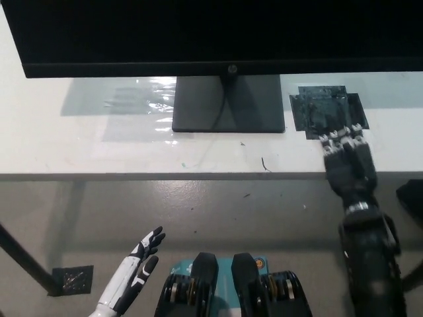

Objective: The monitor is being placed at the center of the desk and the robot uses its right hand to grab on the right side of the monitor and tilt the angle of the montior sideways.

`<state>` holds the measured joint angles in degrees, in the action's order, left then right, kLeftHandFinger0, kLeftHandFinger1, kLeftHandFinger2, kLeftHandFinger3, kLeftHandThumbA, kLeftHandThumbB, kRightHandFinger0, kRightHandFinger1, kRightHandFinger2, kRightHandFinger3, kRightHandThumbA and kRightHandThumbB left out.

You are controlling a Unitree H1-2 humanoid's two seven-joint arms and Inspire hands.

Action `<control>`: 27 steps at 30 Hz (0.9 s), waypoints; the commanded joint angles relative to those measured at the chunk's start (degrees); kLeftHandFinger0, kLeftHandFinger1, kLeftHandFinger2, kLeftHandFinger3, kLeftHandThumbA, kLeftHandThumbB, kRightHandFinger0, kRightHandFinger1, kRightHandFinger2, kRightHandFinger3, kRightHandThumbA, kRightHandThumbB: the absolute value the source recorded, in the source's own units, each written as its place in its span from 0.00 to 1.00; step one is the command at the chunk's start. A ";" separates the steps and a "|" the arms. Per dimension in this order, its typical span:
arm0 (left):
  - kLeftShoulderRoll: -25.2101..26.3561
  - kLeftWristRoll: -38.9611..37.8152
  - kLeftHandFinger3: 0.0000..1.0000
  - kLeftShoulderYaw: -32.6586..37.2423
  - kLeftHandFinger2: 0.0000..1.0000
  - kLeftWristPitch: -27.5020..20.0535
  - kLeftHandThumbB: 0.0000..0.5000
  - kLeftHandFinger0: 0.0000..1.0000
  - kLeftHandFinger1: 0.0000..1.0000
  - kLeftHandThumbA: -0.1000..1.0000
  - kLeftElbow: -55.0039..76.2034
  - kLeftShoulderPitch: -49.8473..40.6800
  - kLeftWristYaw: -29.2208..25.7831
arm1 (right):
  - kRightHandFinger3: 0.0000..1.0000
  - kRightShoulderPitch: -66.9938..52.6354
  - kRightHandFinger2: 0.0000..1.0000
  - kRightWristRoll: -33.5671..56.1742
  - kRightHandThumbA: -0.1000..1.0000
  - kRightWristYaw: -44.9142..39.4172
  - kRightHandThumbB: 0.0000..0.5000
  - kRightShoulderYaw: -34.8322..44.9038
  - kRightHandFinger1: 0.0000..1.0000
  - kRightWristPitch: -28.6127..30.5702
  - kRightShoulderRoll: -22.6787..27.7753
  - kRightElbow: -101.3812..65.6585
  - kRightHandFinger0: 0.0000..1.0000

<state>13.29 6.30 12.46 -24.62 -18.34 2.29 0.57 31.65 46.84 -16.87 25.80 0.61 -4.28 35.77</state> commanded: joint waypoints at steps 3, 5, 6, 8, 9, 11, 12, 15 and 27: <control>1.07 0.15 1.00 0.37 1.00 -2.31 0.60 1.00 1.00 1.00 0.64 1.03 -1.07 | 1.00 -22.26 1.00 -13.97 1.00 -6.80 0.83 -13.62 1.00 4.86 -0.72 -42.84 1.00; 0.97 0.01 1.00 0.24 1.00 -2.31 0.62 1.00 1.00 1.00 0.53 1.03 -0.98 | 1.00 -24.66 1.00 -16.96 1.00 -7.59 0.81 -14.77 1.00 9.14 -1.16 -45.31 1.00; 0.90 -0.28 1.00 0.08 1.00 -2.31 0.62 1.00 1.00 1.00 0.65 0.96 -0.69 | 1.00 -26.66 1.00 -19.88 1.00 -8.04 0.82 -15.75 1.00 11.95 -1.69 -47.97 1.00; 1.00 -0.04 1.00 0.23 1.00 -2.31 0.61 1.00 1.00 1.00 0.61 1.04 -0.89 | 1.00 -29.68 1.00 -22.80 1.00 -10.07 0.88 -17.68 1.00 16.64 -2.44 -52.37 1.00; 0.96 -0.10 1.00 0.19 1.00 -2.31 0.61 1.00 1.00 1.00 0.64 1.02 -0.89 | 1.00 -31.22 1.00 -24.26 1.00 -10.89 0.91 -18.87 1.00 18.59 -2.43 -54.57 1.00; 0.90 0.11 1.00 0.34 1.00 -2.31 0.62 1.00 1.00 1.00 0.51 1.17 -0.93 | 1.00 -34.37 1.00 -29.76 1.00 -11.68 0.85 -20.41 1.00 24.70 -4.06 -58.20 1.00; 0.90 0.15 1.00 0.37 1.00 -2.31 0.62 1.00 1.00 1.00 0.49 1.18 -0.93 | 1.00 -34.94 1.00 -31.11 1.00 -11.65 0.85 -20.73 1.00 26.30 -4.52 -58.69 1.00; 1.03 0.05 1.00 0.43 1.00 -2.31 0.61 1.00 1.00 1.00 0.54 1.23 -0.81 | 1.00 -39.08 1.00 -34.53 1.00 -17.99 0.63 -20.26 1.00 26.32 -9.55 -61.67 1.00; 1.26 0.44 1.00 0.45 1.00 -2.31 0.60 1.00 1.00 1.00 1.24 0.57 -1.38 | 1.00 -33.55 1.00 -65.06 1.00 26.10 0.67 -37.62 1.00 26.32 8.17 -36.01 1.00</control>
<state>13.24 6.30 12.47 -24.61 -18.53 2.21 0.58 -5.25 22.92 -15.10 4.99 8.84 -5.38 -4.19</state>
